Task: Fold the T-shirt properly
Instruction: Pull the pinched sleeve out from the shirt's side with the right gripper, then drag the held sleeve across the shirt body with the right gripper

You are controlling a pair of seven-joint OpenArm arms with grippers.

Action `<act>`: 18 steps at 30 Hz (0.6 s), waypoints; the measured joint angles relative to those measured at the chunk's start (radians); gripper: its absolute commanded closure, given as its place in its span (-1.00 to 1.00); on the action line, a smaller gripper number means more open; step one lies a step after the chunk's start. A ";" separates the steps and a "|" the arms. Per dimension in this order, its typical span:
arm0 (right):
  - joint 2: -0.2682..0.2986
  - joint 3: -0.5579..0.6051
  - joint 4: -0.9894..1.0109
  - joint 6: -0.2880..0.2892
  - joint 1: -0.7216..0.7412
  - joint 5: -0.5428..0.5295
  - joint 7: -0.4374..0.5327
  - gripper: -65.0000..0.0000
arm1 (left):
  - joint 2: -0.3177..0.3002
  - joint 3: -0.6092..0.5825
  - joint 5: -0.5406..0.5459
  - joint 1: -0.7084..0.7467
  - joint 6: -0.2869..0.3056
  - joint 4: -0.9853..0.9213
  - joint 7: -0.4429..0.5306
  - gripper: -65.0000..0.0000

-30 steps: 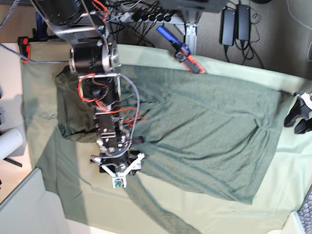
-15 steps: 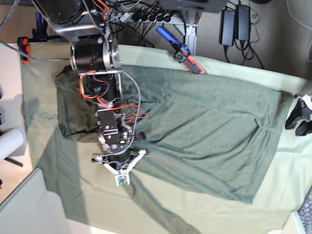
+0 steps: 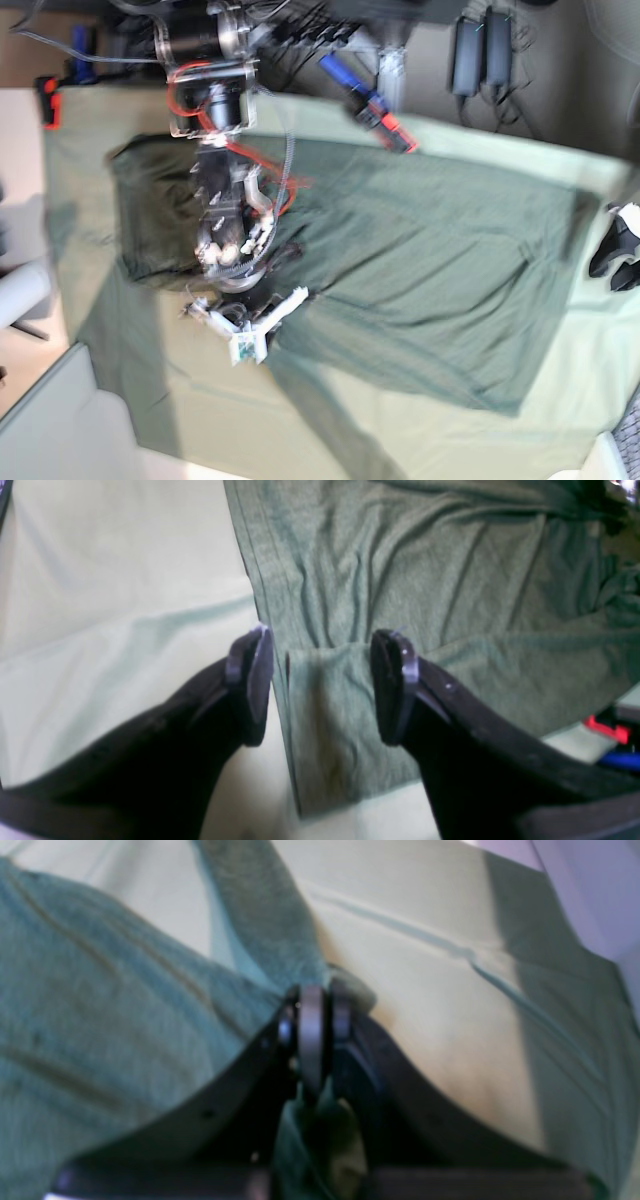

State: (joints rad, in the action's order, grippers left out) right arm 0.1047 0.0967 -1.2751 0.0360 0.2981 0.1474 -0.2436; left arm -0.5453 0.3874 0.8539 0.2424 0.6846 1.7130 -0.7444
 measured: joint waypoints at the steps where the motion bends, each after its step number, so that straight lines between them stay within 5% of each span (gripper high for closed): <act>1: 0.014 0.000 -0.041 -0.001 -0.033 -0.005 -0.004 1.00 | 0.000 0.000 0.000 -0.005 0.000 0.000 0.000 -0.07; 8: 0.095 0.000 -0.269 -0.002 -0.265 -0.028 -0.023 1.00 | 0.000 0.000 0.000 -0.018 0.000 0.000 0.005 -0.07; 18: 0.100 0.000 -0.324 -0.001 -0.334 -0.031 -0.019 0.94 | 0.000 0.000 0.000 -0.018 0.001 -0.001 0.005 -0.07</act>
State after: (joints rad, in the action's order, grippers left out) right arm 0.2050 0.0967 -1.5990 0.0349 -0.0357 0.1169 -0.2626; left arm -0.5457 0.3874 0.8539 0.2245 0.6853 1.7119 -0.7395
